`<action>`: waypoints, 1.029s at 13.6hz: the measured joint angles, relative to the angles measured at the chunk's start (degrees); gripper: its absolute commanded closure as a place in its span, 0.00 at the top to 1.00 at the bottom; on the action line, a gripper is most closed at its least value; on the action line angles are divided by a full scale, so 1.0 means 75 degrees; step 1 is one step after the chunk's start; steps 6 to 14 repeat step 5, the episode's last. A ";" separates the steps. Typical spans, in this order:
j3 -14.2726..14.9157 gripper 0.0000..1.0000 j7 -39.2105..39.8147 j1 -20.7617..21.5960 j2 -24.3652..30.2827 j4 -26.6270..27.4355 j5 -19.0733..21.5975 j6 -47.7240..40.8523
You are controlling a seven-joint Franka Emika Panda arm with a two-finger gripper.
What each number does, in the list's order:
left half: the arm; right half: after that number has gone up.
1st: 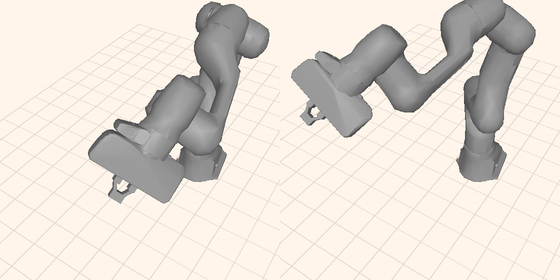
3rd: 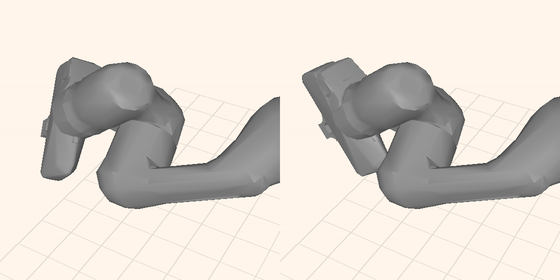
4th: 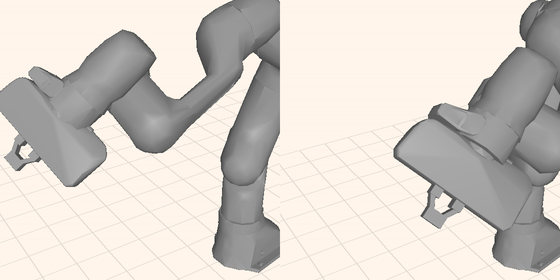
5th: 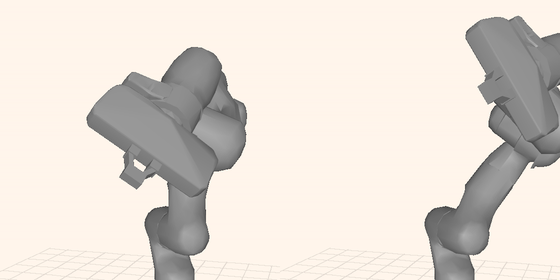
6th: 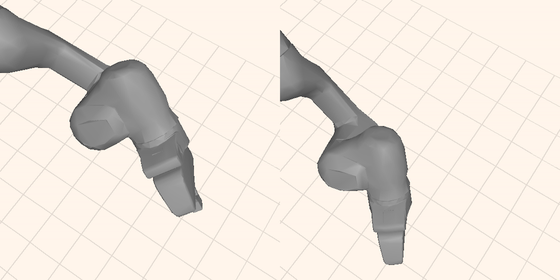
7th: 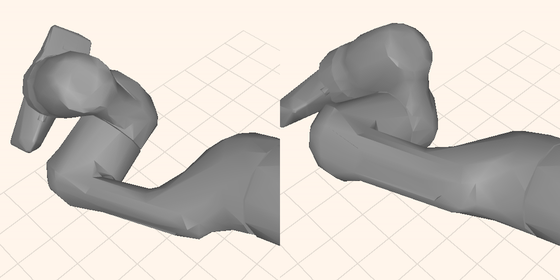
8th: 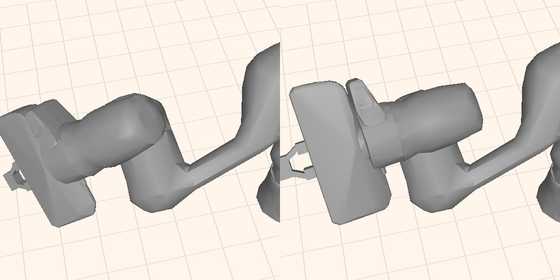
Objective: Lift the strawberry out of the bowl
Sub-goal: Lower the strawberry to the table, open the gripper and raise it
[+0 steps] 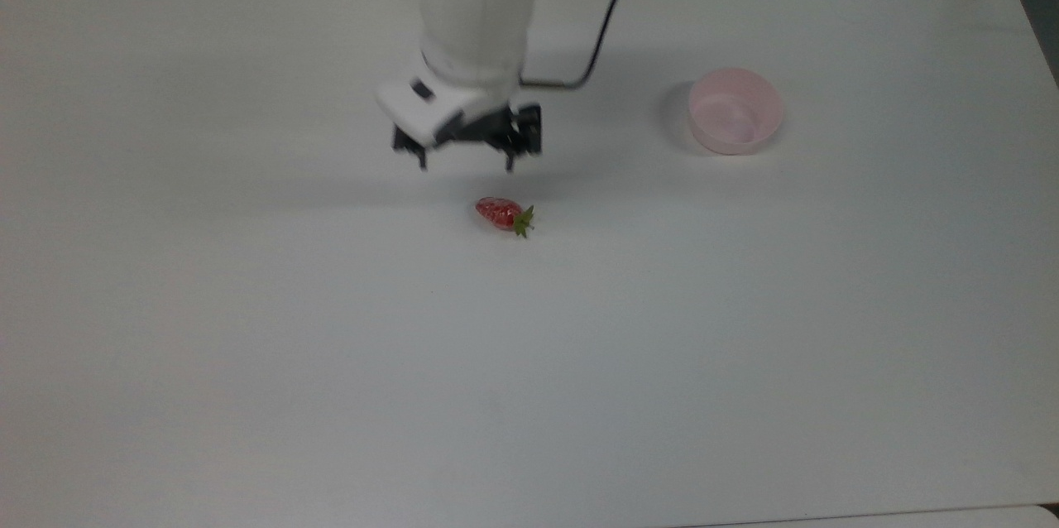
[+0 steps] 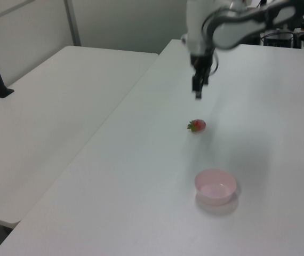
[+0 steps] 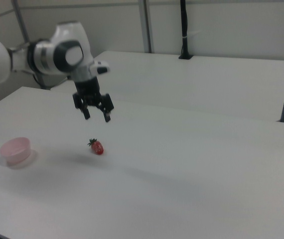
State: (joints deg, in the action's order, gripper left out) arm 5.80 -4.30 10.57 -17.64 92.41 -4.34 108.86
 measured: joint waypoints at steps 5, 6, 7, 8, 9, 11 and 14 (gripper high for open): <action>0.0012 1.00 0.0003 -0.0731 0.2014 0.0326 -0.0095 -0.1420; 0.0012 1.00 0.0003 -0.0731 0.2014 0.0326 -0.0095 -0.1420; 0.0012 1.00 0.0003 -0.0731 0.2014 0.0326 -0.0095 -0.1420; 0.0012 1.00 0.0003 -0.0731 0.2014 0.0326 -0.0095 -0.1420; 0.0012 1.00 0.0003 -0.0731 0.2014 0.0326 -0.0095 -0.1420; 0.0012 1.00 0.0003 -0.0731 0.2014 0.0326 -0.0095 -0.1420; 0.0012 1.00 0.0003 -0.0731 0.2014 0.0326 -0.0095 -0.1420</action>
